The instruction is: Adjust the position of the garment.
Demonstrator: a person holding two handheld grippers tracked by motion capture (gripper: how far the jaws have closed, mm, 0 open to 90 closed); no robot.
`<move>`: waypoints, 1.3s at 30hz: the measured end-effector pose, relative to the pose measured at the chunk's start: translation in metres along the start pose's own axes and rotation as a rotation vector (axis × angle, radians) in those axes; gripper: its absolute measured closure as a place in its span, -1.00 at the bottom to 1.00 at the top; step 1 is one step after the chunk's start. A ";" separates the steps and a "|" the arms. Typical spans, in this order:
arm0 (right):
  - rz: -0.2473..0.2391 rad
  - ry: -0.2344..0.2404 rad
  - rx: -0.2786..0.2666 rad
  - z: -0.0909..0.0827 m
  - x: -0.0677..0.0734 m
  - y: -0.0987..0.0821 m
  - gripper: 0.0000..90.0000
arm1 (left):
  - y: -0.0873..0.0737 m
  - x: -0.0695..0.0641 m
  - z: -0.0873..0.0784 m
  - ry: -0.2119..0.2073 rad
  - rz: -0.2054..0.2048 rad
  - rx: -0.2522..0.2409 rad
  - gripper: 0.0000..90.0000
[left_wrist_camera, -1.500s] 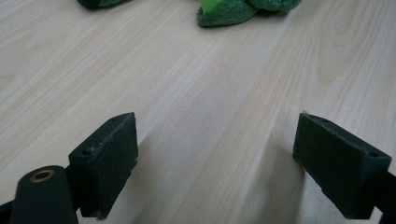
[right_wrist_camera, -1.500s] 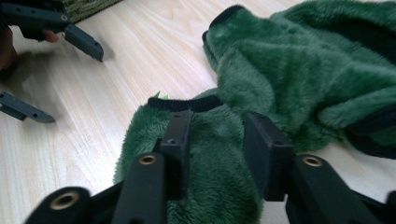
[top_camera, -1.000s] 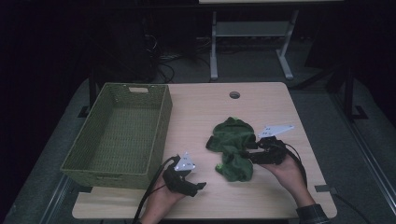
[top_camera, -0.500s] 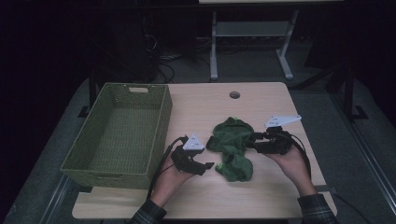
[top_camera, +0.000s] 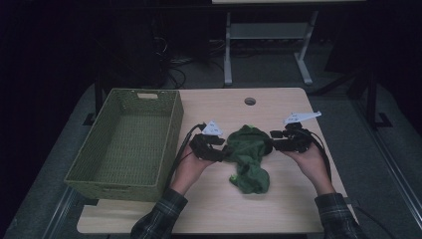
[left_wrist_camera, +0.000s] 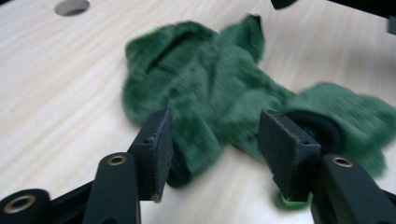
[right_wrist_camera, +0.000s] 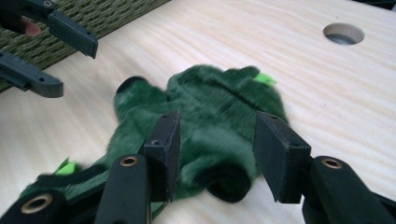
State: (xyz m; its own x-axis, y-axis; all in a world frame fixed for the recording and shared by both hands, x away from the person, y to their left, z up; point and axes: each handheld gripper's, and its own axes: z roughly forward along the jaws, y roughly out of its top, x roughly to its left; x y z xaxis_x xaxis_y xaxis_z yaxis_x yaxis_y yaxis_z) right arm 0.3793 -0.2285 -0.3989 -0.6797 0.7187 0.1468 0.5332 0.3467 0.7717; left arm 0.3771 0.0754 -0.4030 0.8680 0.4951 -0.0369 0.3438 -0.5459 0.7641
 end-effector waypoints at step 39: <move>0.065 -0.038 0.154 0.081 -0.054 -0.010 0.89 | 0.006 0.068 0.096 -0.016 -0.078 0.161 0.86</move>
State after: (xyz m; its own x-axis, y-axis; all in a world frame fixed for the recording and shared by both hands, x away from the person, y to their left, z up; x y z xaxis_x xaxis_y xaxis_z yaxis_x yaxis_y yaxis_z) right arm 0.4522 -0.2219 -0.4647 -0.6232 0.7638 0.1681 0.6487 0.3847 0.6566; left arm 0.4728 0.0409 -0.4634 0.8416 0.5301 -0.1036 0.4624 -0.6081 0.6452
